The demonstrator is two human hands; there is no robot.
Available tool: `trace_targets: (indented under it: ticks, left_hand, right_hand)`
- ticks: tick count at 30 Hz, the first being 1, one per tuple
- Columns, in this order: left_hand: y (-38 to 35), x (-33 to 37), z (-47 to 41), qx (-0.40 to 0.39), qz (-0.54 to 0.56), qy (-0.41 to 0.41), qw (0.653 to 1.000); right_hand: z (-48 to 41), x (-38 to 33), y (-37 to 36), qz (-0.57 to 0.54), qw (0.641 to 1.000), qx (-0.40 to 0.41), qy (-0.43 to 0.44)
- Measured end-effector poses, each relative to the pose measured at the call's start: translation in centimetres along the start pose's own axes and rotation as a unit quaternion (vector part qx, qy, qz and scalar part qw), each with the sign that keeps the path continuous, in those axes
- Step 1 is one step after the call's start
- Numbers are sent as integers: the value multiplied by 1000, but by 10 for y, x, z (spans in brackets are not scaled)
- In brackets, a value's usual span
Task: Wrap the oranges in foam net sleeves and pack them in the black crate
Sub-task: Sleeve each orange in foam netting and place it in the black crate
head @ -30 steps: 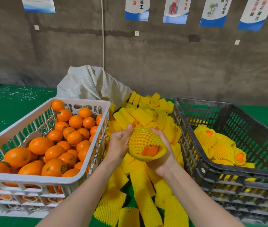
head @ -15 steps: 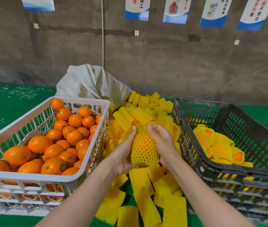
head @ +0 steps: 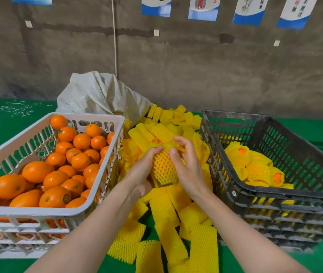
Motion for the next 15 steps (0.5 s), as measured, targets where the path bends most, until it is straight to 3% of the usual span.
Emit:
trace_targets:
  ticks: [4,10,15]
  left_hand:
    - [-12,2,-5,6,24,-12,1000]
    - [-59,5,-19,-1,-62,-76,995]
    - [-111,1,-36,24,-145,-190,971]
  right_hand:
    - [11,-6,0,78,994,-61,36]
    - [6,-14,61,94,993,46,53]
    - [-11,-11,145,83,972,213,56]
Point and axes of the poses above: each hand's wrist, its own z-axis away from the middle knuckle, its own y-axis out of the back of the hand, x = y × z, the point moved 8 cm from there along -z, towards the middle knuckle, and after that the axes turned 2 degrees about -x, right-handed, at the moved point
